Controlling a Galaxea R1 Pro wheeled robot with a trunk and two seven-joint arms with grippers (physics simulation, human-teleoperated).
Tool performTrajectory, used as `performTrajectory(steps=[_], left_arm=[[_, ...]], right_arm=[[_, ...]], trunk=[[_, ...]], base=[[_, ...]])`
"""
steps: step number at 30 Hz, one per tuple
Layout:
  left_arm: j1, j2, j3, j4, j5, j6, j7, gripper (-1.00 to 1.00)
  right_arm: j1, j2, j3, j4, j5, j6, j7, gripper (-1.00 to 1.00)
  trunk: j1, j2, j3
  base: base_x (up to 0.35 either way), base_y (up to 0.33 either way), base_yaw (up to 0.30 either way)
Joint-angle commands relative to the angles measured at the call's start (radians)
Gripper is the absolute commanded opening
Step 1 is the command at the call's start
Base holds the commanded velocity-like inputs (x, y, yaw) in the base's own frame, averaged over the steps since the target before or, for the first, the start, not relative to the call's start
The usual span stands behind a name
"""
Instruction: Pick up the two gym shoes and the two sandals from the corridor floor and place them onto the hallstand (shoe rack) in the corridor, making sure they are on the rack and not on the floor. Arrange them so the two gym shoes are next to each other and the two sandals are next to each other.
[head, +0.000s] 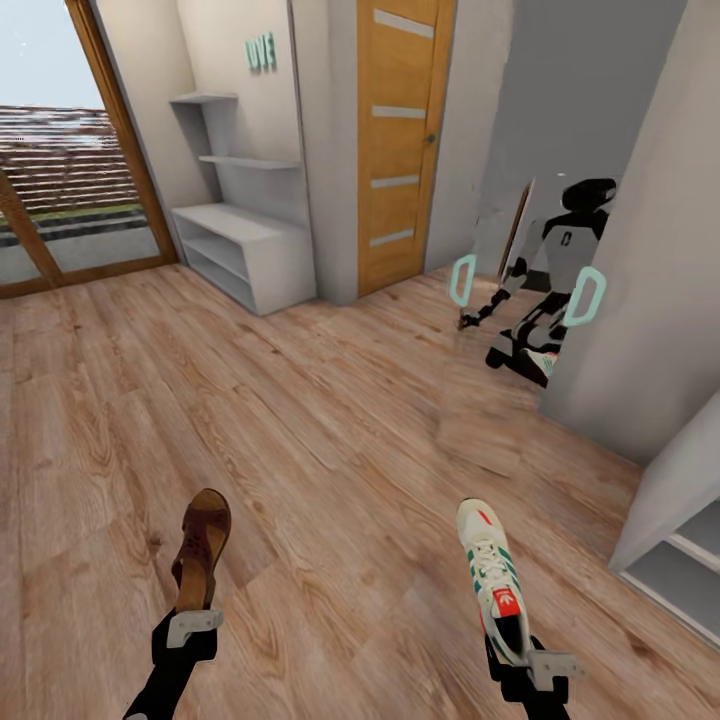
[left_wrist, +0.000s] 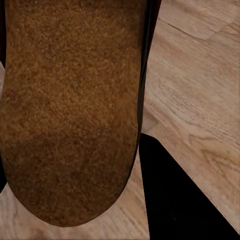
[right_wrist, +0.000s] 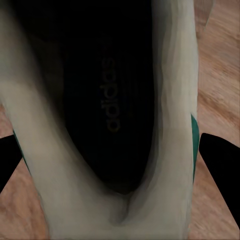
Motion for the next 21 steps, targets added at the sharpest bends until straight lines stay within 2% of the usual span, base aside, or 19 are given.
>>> performTrajectory(steps=[1,14,21], left_arm=[[-0.001,0.000,0.001,0.001,0.000,-0.002,-0.002,-1.00],[-0.001,0.000,0.001,0.001,0.005,-0.001,0.000,-1.00],[-0.001,0.000,0.001,0.000,0.004,-0.001,0.000,-1.00]], right_arm=[[0.000,0.000,0.004,0.001,-0.009,-0.003,0.004,-1.00],[0.000,0.005,0.005,0.001,-0.008,-0.003,0.004,-1.00],[0.000,0.013,0.005,0.001,-0.009,-0.003,0.001,-1.00]], trunk=[[0.000,0.000,0.001],[0.000,0.000,0.021],[0.000,0.000,0.030]], base=[[0.140,0.266,0.000],[0.172,0.268,0.041],[0.087,0.048,0.168]])
